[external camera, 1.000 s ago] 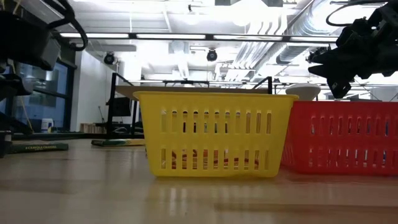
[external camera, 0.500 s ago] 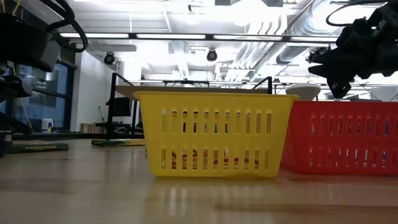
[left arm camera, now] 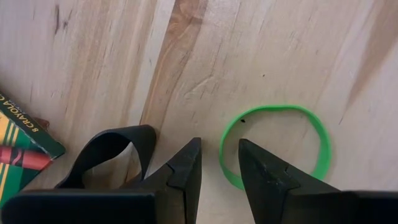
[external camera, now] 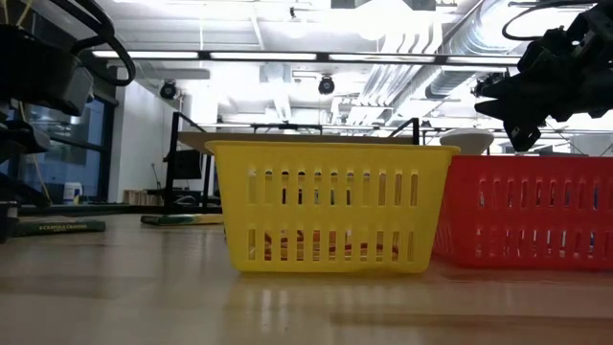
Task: Pick & Place Office Desk Supplies
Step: Put the green rubber band into the yellow bin
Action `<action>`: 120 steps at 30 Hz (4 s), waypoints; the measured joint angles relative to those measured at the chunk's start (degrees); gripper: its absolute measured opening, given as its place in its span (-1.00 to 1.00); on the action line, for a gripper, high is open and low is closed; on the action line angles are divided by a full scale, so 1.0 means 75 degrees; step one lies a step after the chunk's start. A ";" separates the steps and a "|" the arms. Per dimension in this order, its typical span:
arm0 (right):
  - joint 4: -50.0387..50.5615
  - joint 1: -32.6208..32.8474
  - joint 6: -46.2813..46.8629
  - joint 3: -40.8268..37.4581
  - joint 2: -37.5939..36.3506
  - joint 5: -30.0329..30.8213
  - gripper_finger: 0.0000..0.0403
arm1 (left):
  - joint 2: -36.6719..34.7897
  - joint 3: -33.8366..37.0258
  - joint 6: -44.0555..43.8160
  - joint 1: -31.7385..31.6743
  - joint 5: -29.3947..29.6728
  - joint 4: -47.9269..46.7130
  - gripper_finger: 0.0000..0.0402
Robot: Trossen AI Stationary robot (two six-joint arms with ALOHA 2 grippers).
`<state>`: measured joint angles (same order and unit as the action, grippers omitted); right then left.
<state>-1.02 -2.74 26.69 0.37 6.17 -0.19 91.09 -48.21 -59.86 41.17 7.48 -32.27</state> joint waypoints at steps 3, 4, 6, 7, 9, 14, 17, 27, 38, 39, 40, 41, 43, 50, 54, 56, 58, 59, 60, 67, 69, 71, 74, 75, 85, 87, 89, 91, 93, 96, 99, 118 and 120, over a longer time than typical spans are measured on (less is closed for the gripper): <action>0.0000 0.0000 0.0000 0.0002 0.0000 0.0000 -0.47 | 0.0003 0.0000 -0.0003 0.0000 -0.0014 0.0003 -0.50; 0.0000 -0.0003 -0.0002 0.0000 0.0000 0.0000 -0.47 | 0.0003 0.0000 -0.0003 0.0000 -0.0016 0.0003 -0.50; 0.0000 -0.0003 -0.0002 -0.0001 0.0000 0.0000 -0.47 | 0.0005 0.0000 -0.0009 0.0000 -0.0017 0.0006 -0.50; 0.0000 -0.0002 0.0001 -0.0001 0.0000 0.0000 -0.47 | 0.0003 0.0000 -0.0015 0.0000 -0.0017 0.0006 -0.50; 0.0000 -0.0003 -0.0002 0.0002 0.0000 0.0000 -0.47 | 0.0003 0.0000 -0.0023 0.0000 -0.0017 0.0009 -0.50; 0.0000 0.0000 0.0001 -0.0001 0.0000 0.0000 -0.47 | 0.0003 0.0008 -0.0023 -0.0002 -0.0017 -0.0002 -0.60; 0.0000 -0.0003 -0.0002 0.0002 0.0000 0.0000 -0.47 | 0.0006 0.0009 -0.0023 -0.0003 -0.0006 -0.0030 -0.72; -0.0002 -0.0002 -0.0002 0.0000 0.0000 0.0000 -0.47 | 0.0006 0.0015 -0.0020 -0.0006 -0.0001 -0.0023 -0.99; 0.0000 -0.0002 -0.0002 0.0000 0.0000 0.0000 -0.47 | -0.0150 0.0026 -0.0019 -0.0004 -0.0094 0.0093 -1.00; 0.0000 0.0000 -0.0002 0.0002 0.0000 0.0002 -0.47 | -0.0236 0.0023 -0.0001 0.0001 -0.0130 0.0149 -1.00; 0.0000 0.0000 -0.0002 0.0002 0.0000 0.0000 -0.47 | -0.0355 0.0020 0.0036 0.0005 -0.0119 0.0124 -1.00; -0.0001 -0.0003 0.0000 0.0000 0.0000 0.0000 -0.47 | -0.0466 0.0020 0.0112 0.0006 -0.0103 0.0103 -1.00; -0.0003 -0.0003 -0.0002 -0.0001 0.0000 0.0000 -0.47 | -0.0681 0.0020 0.0230 0.0005 0.0019 0.0074 -1.00; -0.0001 -0.0002 0.0001 -0.0001 0.0000 0.0000 -0.47 | -0.1456 0.0015 0.0504 0.0000 0.0545 -0.0012 -1.00; -0.0003 0.0000 -0.0002 0.0002 0.0000 0.0000 -0.47 | -0.1772 0.0015 0.0659 -0.0032 0.0634 -0.0016 -1.00; 0.0000 0.0000 0.0001 -0.0001 0.0000 0.0000 -0.47 | -0.1915 0.0015 0.0667 -0.0032 0.0688 -0.0023 -1.00; -0.0002 0.0000 -0.0002 0.0002 0.0000 0.0000 -0.47 | -0.2030 0.0015 0.0664 -0.0031 0.0804 -0.0027 -1.00; -0.0003 -0.0002 0.0000 0.0000 0.0000 0.0000 -0.47 | -0.2079 0.0015 0.0662 -0.0032 0.0831 -0.0029 -1.00; -0.0001 -0.0002 -0.0002 0.0002 0.0000 0.0000 -0.47 | -0.2119 0.0015 0.0662 -0.0032 0.0834 -0.0029 -1.00; 0.0000 0.0000 -0.0001 0.0001 0.0000 0.0000 -0.47 | -0.2224 0.0015 0.0656 -0.0038 0.0949 0.0033 -1.00; -0.0002 -0.0001 -0.0001 0.0002 0.0001 0.0000 -0.47 | -0.2224 0.0015 0.0651 -0.0039 0.1044 0.0121 -1.00; -0.0002 -0.0003 -0.0001 0.0001 0.0000 0.0000 -0.47 | -0.2221 0.0012 0.0647 -0.0126 0.1049 0.0238 -1.00; -0.0001 -0.0003 -0.0001 0.0002 0.0000 0.0000 -0.47 | -0.2203 0.0012 0.0662 -0.0321 0.1046 0.0384 -1.00; 0.0000 -0.0003 0.0001 -0.0001 0.0000 0.0000 -0.47 | -0.2203 0.0012 0.0663 -0.0402 0.1048 0.0454 -1.00; -0.0003 -0.0003 0.0001 -0.0001 0.0002 0.0000 -0.47 | -0.2012 0.0003 0.1935 -0.1391 0.0893 0.1749 -1.00; -0.0003 0.0000 0.0001 0.0002 0.0003 0.0000 -0.47 | -0.1963 0.0000 0.2068 -0.1645 0.0822 0.1941 -1.00; 0.0000 -0.0002 0.0000 0.0000 0.0003 0.0000 -0.47 | -0.1947 0.0003 0.2069 -0.1913 0.0816 0.2003 -1.00; 0.0000 0.0000 0.0001 0.0002 0.0003 0.0000 -0.47 | -0.1947 0.0003 0.2072 -0.2208 0.0822 0.2145 -1.00; 0.0000 0.0000 -0.0002 -0.0001 0.0003 0.0000 -0.47 | -0.1947 0.0003 0.2142 -0.2490 0.0822 0.2258 -1.00; 0.0000 -0.0001 0.0000 0.0000 0.0001 0.0000 -0.47 | -0.1947 0.0003 0.2490 -0.2867 0.0814 0.2620 -1.00; -0.0001 -0.0001 -0.0001 0.0001 0.0003 0.0000 -0.47 | -0.1947 0.0003 0.2793 -0.3140 0.0635 0.2889 -1.00; -0.0003 -0.0003 -0.0002 -0.0001 0.0003 0.0000 -0.47 | -0.1123 -0.0210 0.3083 -0.3389 -0.0249 0.3959 -1.00; -0.0001 0.0000 0.0000 0.0001 0.0003 0.0000 -0.47 | -0.0874 -0.0432 0.3238 -0.3452 -0.0371 0.3975 -1.00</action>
<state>-1.03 -2.75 26.69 0.38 6.20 -0.19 84.53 -51.45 -35.57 15.28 4.70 -2.46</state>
